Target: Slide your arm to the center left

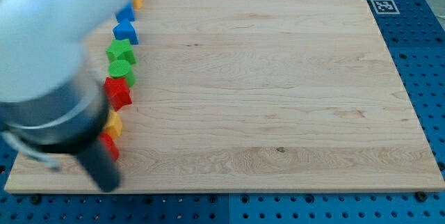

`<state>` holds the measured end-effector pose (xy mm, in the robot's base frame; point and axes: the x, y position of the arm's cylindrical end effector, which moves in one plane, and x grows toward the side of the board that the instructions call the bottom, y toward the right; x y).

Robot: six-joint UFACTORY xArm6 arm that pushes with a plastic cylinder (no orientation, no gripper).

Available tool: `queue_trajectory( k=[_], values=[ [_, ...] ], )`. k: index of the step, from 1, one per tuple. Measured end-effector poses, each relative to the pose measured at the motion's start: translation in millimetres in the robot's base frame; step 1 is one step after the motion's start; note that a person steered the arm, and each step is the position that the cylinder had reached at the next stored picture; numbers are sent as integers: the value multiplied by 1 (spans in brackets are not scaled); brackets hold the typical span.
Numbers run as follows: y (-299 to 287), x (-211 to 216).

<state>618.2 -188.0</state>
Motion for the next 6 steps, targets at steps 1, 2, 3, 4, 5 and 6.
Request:
queue_trajectory(
  k=[1, 2, 3, 4, 5, 6],
  values=[
    [-71, -11],
    [-99, -72],
    [-109, -145],
    [-110, -221],
    [-110, -228],
    [-79, -228]
  ],
)
